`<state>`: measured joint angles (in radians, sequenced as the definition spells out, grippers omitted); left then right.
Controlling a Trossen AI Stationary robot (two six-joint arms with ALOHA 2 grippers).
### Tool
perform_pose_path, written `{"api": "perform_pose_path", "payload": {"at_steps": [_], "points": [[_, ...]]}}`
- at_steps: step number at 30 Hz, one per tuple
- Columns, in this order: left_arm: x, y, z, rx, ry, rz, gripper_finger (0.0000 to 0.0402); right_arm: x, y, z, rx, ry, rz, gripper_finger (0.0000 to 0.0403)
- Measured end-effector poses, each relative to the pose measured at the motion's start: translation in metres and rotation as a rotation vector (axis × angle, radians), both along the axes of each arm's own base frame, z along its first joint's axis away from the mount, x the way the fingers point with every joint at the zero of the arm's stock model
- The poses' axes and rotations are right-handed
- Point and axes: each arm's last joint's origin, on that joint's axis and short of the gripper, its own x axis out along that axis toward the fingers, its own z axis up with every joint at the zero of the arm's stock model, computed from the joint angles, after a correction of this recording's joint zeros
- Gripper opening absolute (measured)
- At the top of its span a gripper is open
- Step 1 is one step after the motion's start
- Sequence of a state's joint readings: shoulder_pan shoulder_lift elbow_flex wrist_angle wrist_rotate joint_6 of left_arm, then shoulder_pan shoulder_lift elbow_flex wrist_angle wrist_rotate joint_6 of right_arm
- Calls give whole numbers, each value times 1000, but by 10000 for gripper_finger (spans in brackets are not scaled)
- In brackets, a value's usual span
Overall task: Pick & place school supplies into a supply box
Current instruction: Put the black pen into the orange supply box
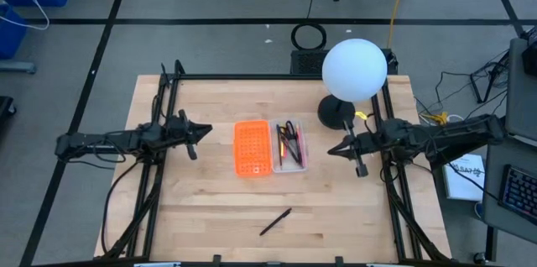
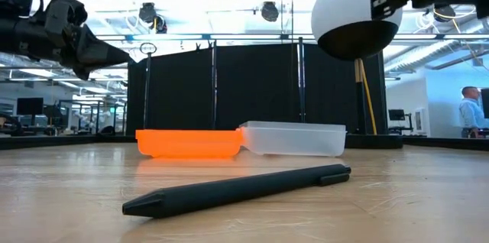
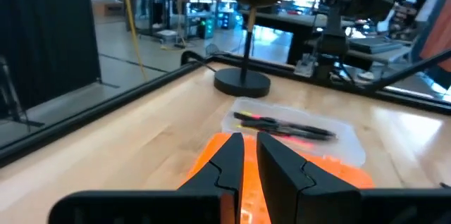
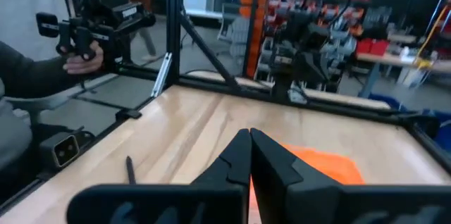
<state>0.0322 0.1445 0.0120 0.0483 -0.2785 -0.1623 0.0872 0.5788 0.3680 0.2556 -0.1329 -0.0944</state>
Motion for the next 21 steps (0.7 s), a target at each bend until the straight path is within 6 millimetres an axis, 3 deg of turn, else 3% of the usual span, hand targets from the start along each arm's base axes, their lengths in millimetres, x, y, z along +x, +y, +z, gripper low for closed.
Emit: {"api": "perform_pose_path", "payload": {"at_steps": [6,10,15,21], "points": [[1,2,-3,14,36,84,47,-7,-3,-14,-82,-152,-22,0],[6,-2,-2,-31,15,-27,47,-8,-7,-25,-88,-166,-48,0],[16,-12,34,-61,-46,-161,47,-10,-9,-31,-107,-203,-65,0],[47,-26,78,-80,151,-131,47,-11,-9,-32,-89,-218,-69,0]]}}
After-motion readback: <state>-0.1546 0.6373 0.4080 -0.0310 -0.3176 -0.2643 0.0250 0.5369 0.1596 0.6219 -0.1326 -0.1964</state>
